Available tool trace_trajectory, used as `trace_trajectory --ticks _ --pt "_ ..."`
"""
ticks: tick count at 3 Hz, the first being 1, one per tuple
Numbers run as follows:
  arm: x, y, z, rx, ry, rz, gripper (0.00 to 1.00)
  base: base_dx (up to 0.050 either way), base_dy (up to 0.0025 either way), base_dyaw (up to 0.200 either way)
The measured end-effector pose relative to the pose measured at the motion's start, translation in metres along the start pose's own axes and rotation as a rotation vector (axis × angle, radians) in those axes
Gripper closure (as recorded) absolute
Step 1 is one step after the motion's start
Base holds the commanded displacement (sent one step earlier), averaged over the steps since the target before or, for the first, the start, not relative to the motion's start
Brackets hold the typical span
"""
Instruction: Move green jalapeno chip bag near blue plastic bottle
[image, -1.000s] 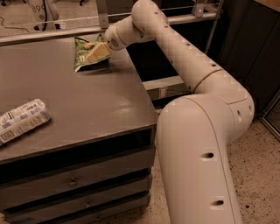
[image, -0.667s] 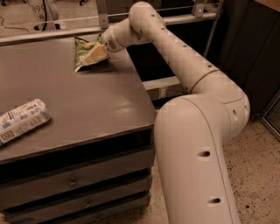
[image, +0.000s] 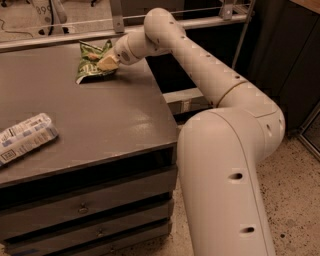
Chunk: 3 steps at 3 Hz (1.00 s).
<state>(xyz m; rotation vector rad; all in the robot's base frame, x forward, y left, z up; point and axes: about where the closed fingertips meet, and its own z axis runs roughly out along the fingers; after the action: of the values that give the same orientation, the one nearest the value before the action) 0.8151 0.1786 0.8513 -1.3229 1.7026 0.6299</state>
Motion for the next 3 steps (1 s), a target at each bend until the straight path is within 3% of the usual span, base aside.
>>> trace_trajectory --ticks 1,2,3 --pt "0.007 0.008 0.001 -0.008 0.005 0.009 0.83 0.0 0.0 0.0" --pt "0.011 0.014 -0.002 -0.01 0.003 0.015 1.0 0.0 0.0 0.0" --pt "-0.005 0.025 -0.026 -0.009 -0.042 -0.013 1.0 0.0 0.0 0.0"
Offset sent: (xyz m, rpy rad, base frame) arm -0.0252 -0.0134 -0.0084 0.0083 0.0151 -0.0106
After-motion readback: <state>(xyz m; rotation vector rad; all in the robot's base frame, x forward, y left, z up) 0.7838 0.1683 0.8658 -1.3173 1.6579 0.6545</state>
